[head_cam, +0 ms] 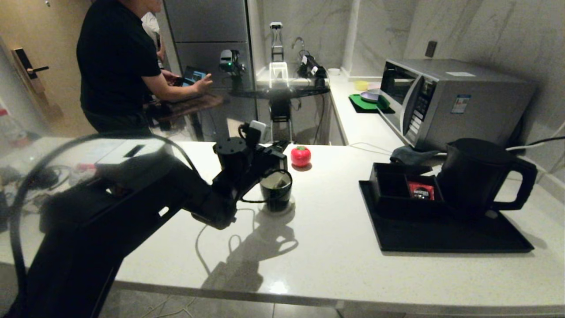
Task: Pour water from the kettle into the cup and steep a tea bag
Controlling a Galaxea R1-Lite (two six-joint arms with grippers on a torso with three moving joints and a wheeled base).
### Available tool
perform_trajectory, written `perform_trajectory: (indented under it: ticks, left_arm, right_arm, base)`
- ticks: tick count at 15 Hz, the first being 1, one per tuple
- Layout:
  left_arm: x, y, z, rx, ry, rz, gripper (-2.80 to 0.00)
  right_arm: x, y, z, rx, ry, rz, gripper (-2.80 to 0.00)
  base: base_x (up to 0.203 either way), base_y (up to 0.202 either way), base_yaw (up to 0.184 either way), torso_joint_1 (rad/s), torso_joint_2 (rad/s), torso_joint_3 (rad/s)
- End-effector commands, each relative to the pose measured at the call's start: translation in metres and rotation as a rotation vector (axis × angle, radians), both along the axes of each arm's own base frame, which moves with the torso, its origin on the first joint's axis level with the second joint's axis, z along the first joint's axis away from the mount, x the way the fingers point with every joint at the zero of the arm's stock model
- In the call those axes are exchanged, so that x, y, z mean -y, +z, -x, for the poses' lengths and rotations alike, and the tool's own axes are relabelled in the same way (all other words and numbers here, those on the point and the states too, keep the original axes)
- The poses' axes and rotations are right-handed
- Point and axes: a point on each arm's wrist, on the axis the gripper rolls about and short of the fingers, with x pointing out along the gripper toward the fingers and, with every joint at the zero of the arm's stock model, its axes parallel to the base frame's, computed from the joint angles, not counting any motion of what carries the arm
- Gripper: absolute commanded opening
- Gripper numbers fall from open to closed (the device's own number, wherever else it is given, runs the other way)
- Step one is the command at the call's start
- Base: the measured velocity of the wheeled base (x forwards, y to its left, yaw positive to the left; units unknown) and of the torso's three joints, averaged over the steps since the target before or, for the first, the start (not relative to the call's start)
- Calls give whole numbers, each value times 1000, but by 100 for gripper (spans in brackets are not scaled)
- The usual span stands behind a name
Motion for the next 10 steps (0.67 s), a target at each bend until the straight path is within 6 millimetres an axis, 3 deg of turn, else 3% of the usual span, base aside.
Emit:
perform_trajectory:
  ticks: [1,10]
  left_arm:
    - [1,-13,-2,-19,-2,-9,-280]
    - [4,-32,-4,-19,-5,-7,-280]
  right_arm:
    - [0,0,0,-1,2,0,-280]
    - [0,0,0,-1,1,0,-280]
  base:
    - [0,0,0,0,0,0]
    - [0,0,0,0,0,0]
